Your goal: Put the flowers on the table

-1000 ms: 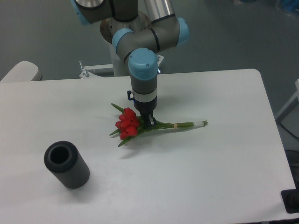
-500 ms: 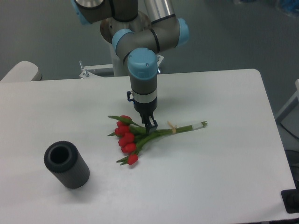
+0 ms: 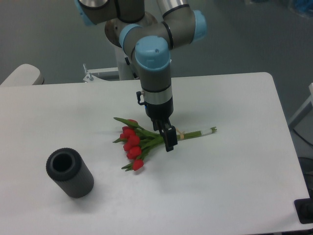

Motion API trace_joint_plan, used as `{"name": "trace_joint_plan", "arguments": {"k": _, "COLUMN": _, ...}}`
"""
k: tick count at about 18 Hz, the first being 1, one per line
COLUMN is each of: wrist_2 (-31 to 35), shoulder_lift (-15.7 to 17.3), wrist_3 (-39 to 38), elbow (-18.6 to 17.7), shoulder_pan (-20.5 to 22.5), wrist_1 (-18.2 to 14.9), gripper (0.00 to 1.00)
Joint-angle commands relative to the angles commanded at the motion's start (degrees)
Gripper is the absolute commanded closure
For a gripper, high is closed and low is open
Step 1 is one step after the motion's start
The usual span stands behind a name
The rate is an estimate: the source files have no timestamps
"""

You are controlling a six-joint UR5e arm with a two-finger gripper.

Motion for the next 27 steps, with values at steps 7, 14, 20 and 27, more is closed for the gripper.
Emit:
{"name": "trace_joint_plan", "arguments": {"k": 7, "wrist_2": -1.40, "shoulder_lift": -3.95, "wrist_3": -9.04, "elbow": 9.06, "shoulder_pan": -1.67, "wrist_1": -0.27, "gripper": 0.01}}
{"name": "trace_joint_plan", "arguments": {"k": 14, "wrist_2": -9.21, "shoulder_lift": -6.86, "wrist_3": -21.90, "elbow": 14.78, "shoulder_pan": -3.61, "wrist_1": -0.18, "gripper": 0.01}}
{"name": "trace_joint_plan", "arguments": {"k": 20, "wrist_2": -11.86, "shoulder_lift": -7.04, "wrist_3": -21.02, "elbow": 14.88, "shoulder_pan": -3.17, "wrist_1": -0.44, "gripper": 0.00}}
{"name": "trace_joint_plan", "arguments": {"k": 27, "wrist_2": -11.95, "shoulder_lift": -6.95, "wrist_3": -20.15, "elbow": 15.23, "shoulder_pan": -2.64, "wrist_1": -0.53, "gripper": 0.00}}
